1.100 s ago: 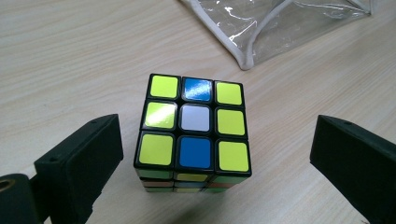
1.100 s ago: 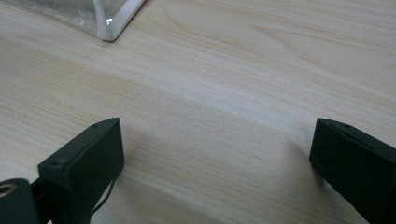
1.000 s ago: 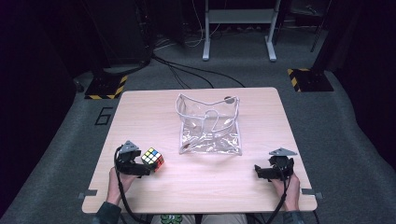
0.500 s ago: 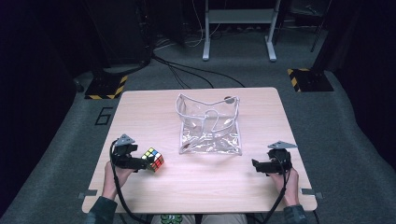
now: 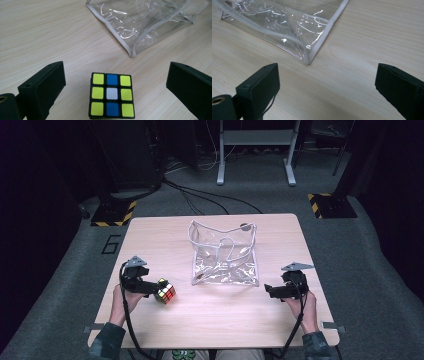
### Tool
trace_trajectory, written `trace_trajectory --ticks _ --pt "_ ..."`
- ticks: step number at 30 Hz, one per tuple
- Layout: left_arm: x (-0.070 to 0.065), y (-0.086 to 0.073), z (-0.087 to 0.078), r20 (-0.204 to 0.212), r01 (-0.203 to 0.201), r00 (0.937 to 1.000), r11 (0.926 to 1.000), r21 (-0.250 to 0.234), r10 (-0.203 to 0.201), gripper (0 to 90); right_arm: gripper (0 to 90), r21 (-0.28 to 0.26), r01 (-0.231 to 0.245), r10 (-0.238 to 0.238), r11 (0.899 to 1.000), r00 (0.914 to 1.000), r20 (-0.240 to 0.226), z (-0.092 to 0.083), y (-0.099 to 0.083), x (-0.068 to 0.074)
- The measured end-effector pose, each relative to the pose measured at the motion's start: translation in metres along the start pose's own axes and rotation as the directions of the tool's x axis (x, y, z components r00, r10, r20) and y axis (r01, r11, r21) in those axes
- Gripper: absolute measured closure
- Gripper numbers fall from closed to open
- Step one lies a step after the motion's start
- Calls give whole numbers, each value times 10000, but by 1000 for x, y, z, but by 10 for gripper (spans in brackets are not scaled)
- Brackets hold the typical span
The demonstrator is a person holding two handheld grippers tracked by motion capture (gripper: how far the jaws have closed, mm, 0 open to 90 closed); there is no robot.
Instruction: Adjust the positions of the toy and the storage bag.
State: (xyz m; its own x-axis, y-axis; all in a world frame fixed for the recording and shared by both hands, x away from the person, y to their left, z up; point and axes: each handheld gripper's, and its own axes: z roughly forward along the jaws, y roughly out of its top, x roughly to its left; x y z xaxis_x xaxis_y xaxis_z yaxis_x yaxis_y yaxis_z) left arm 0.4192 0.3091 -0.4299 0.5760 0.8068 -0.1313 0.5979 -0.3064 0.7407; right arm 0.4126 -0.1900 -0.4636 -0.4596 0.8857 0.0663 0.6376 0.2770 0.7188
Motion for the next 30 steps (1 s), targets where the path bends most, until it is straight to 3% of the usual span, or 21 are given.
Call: trace_trajectory --ticks 7,19,30 --pt "-4 17 4 -37 -335 9994 9993 174 336 23 55 -44 198 -199 9998 9996 -202 -4 19 8" --pt "-2 41 15 321 -241 9992 9993 286 232 25 67 -156 607 -614 9980 9971 -445 -5 51 20" --pt "1 57 26 641 -23 9979 9994 359 0 24 75 -267 643 -659 9976 9958 -635 -6 76 26"
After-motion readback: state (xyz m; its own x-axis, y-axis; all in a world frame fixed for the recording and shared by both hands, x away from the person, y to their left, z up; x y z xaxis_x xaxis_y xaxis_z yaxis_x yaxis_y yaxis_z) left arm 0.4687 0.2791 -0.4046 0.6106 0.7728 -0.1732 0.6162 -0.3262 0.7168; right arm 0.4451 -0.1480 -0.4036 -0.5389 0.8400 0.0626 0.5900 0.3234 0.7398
